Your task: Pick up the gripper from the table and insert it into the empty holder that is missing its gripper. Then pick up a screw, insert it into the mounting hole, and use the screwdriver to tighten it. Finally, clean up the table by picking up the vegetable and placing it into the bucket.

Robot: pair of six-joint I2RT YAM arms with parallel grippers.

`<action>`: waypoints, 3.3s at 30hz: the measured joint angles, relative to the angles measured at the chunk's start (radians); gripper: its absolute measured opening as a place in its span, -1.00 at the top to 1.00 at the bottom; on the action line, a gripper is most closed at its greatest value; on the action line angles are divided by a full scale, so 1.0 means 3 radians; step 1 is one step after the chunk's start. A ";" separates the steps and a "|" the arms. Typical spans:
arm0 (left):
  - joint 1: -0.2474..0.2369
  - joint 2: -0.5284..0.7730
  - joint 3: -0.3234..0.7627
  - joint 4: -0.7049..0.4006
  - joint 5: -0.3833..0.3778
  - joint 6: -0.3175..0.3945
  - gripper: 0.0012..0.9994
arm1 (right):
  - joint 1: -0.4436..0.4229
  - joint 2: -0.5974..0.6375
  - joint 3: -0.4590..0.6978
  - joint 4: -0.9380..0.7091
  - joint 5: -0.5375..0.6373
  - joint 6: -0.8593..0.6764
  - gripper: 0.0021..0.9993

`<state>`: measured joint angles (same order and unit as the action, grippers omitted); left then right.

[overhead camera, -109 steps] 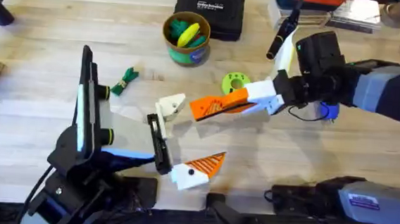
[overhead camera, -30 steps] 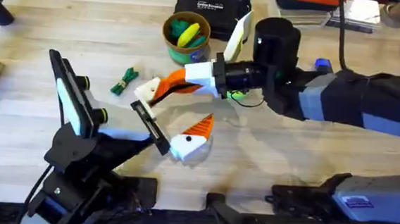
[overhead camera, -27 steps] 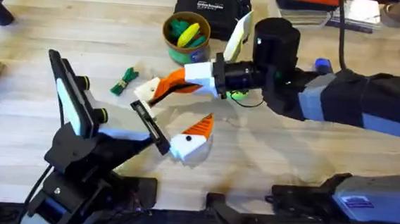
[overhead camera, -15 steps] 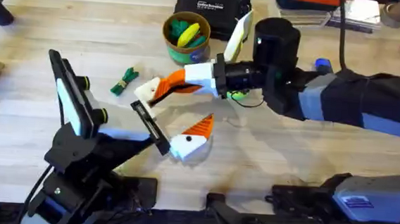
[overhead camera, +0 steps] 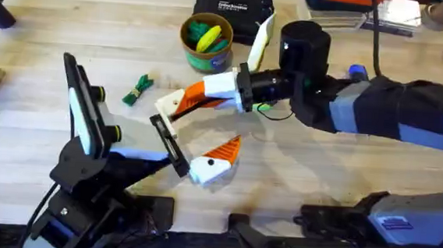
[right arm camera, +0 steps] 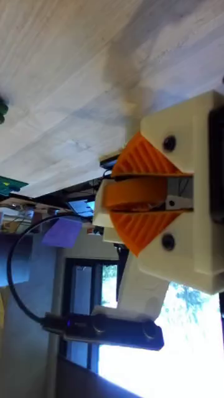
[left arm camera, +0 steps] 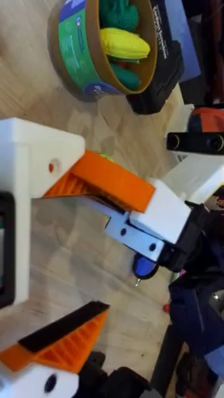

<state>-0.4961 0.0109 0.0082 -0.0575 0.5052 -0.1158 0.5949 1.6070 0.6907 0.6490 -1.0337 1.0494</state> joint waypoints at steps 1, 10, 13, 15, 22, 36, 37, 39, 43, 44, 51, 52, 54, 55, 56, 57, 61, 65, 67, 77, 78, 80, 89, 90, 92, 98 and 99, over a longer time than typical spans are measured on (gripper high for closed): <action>0.0000 0.0000 0.0000 0.0000 0.0004 0.0001 -0.97 | 0.0000 0.0001 0.0000 0.0003 -0.0009 -0.0008 0.54; -0.0014 0.0000 0.0000 0.0004 0.0164 0.0047 -0.97 | -0.0096 0.0004 0.0000 -0.0024 -0.0223 -0.0009 0.33; -0.0028 0.0000 0.0000 0.0004 0.0228 0.0087 -0.97 | -0.0148 0.0029 0.0000 -0.0044 -0.0347 -0.0021 0.16; -0.0035 0.0000 0.0000 0.0005 0.0275 0.0107 -0.97 | -0.0189 0.0062 -0.0001 -0.0047 -0.0446 -0.0023 0.04; -0.0102 -0.0015 0.0000 0.0001 0.0538 0.0128 -0.97 | -0.0254 0.0089 -0.0008 -0.0009 -0.0738 -0.0028 -0.45; -0.0116 -0.0015 0.0000 -0.0007 0.0694 0.0128 -0.97 | -0.0604 0.0089 -0.0008 -0.0010 -0.0525 -0.0168 -0.99; -0.0116 -0.0015 0.0000 -0.0007 0.0696 0.0128 -0.97 | -0.0643 0.0089 -0.0006 -0.0010 -0.0456 -0.0226 -0.99; -0.0116 -0.0015 0.0000 -0.0007 0.0697 0.0128 -0.97 | -0.0725 0.0090 0.0005 -0.0020 -0.0311 -0.0361 -0.99; -0.0116 -0.0015 0.0000 -0.0007 0.0698 0.0128 -0.97 | -0.0858 0.0080 0.0150 -0.0358 -0.0032 -0.0639 -0.99; -0.0116 -0.0015 0.0000 -0.0007 0.0698 0.0128 -0.97 | -0.0885 0.0066 0.0206 -0.0555 0.0040 -0.0718 -0.99; -0.0116 -0.0015 0.0000 -0.0007 0.0698 0.0128 -0.97 | -0.0980 -0.0274 0.0787 -0.2756 0.0855 -0.1670 -0.99; -0.0116 -0.0015 0.0000 -0.0007 0.0698 0.0127 -0.97 | -0.0961 -0.0343 0.0886 -0.3048 0.1044 -0.1833 -0.99; -0.0116 -0.0015 0.0000 -0.0007 0.0698 0.0128 -0.97 | -0.0897 -0.0454 0.1075 -0.3535 0.1460 -0.2097 -0.99; -0.0116 -0.0015 0.0000 -0.0007 0.0698 0.0128 -0.97 | -0.0848 -0.0507 0.1159 -0.3744 0.1706 -0.2221 -0.99; -0.0116 -0.0015 0.0000 -0.0009 0.0698 0.0128 -0.97 | -0.0794 -0.0547 0.1221 -0.3901 0.1931 -0.2329 -0.99; -0.0116 -0.0015 0.0000 -0.0007 0.0698 0.0128 -0.97 | -0.0728 -0.0583 0.1266 -0.4043 0.2181 -0.2439 -0.99; -0.0116 -0.0015 0.0000 -0.0008 0.0698 0.0128 -0.97 | -0.0495 -0.0594 0.1307 -0.4500 0.2817 -0.2694 -0.99; -0.0116 -0.0015 0.0000 -0.0007 0.0698 0.0128 -0.97 | -0.0348 -0.0525 0.1306 -0.4628 0.3006 -0.2804 -0.94; -0.0116 -0.0015 0.0000 -0.0007 0.0698 0.0128 -0.97 | -0.0288 -0.0476 0.1306 -0.4611 0.3050 -0.2837 -0.79; -0.0116 -0.0015 0.0000 -0.0008 0.0698 0.0128 -0.97 | -0.0034 -0.0004 0.1306 -0.4357 0.3267 -0.2958 -0.13; -0.0116 -0.0015 0.0000 -0.0007 0.0698 0.0128 -0.97 | -0.0027 0.0026 0.1306 -0.4345 0.3294 -0.2966 0.01; -0.0116 -0.0015 0.0000 -0.0008 0.0698 0.0128 -0.97 | -0.0025 0.0072 0.1306 -0.4310 0.3355 -0.2966 0.13; -0.0116 -0.0015 0.0000 -0.0008 0.0698 0.0127 -0.97 | -0.0022 0.0161 0.1306 -0.4171 0.3482 -0.2966 0.28; -0.0116 -0.0015 0.0000 -0.0007 0.0698 0.0127 -0.97 | -0.0018 0.0179 0.1306 -0.4170 0.3481 -0.2966 0.33; -0.0116 -0.0015 0.0000 -0.0007 0.0698 0.0127 -0.97 | -0.0004 0.0196 0.1307 -0.4160 0.3504 -0.2967 0.38; -0.0116 -0.0015 0.0000 -0.0008 0.0698 0.0127 -0.97 | 0.0008 0.0222 0.1316 -0.4126 0.3572 -0.2976 0.98; -0.0116 -0.0015 0.0000 -0.0007 0.0698 0.0127 -0.97 | 0.0008 0.0223 0.1316 -0.4126 0.3574 -0.2977 0.99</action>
<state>-0.5308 0.0063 0.0082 -0.0597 0.7147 -0.0776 0.5972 1.6739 1.0855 -0.5888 0.0383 0.1562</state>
